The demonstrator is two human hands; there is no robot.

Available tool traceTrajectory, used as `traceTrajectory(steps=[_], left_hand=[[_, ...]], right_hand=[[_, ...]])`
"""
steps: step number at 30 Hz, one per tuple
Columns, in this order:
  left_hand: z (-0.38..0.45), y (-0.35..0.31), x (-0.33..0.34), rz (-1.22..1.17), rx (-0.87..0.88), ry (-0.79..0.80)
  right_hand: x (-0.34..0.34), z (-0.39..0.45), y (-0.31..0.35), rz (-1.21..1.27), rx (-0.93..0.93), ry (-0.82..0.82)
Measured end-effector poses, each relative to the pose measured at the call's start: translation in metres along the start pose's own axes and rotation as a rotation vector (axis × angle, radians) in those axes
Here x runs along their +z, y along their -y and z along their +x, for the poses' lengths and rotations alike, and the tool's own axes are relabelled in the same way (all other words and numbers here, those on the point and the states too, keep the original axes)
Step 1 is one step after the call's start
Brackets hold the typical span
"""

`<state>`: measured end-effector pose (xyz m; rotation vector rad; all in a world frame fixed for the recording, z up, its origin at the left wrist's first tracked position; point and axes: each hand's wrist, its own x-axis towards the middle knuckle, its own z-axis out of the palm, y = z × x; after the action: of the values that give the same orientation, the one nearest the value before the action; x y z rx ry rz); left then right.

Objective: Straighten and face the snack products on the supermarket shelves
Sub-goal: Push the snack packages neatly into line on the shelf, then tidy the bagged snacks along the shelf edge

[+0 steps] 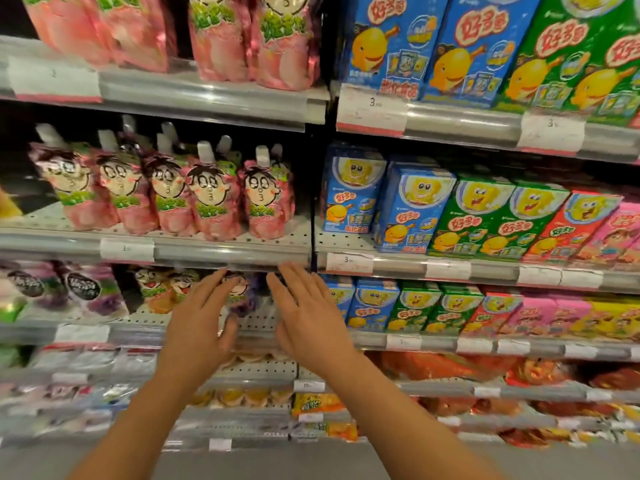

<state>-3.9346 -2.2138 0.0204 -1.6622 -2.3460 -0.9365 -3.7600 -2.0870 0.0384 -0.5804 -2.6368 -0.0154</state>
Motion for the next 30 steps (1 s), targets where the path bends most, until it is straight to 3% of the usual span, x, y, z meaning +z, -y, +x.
traceTrajectory(steps=[7, 14, 19, 22, 27, 30], left_hand=[[-0.077, 0.069, -0.032, -0.03, -0.312, -0.004], [-0.14, 0.143, -0.062, -0.225, -0.602, -0.034], [-0.177, 0.221, -0.094, -0.361, -0.67, -0.005], [-0.2, 0.275, -0.12, -0.372, -0.626, 0.069], [-0.235, 0.356, -0.175, -0.363, -0.629, 0.126], [-0.246, 0.401, -0.206, -0.365, -0.639, 0.148]], right_hand=[[0.045, 0.032, 0.041, 0.178, -0.02, 0.134], [0.066, 0.007, 0.073, 0.486, 0.287, 0.234], [0.092, 0.006, 0.143, 0.727, 0.434, 0.345], [0.118, 0.017, 0.205, 0.777, 0.507, 0.399], [0.154, 0.05, 0.312, 0.764, 0.49, 0.546], [0.172, 0.072, 0.355, 0.775, 0.473, 0.553]])
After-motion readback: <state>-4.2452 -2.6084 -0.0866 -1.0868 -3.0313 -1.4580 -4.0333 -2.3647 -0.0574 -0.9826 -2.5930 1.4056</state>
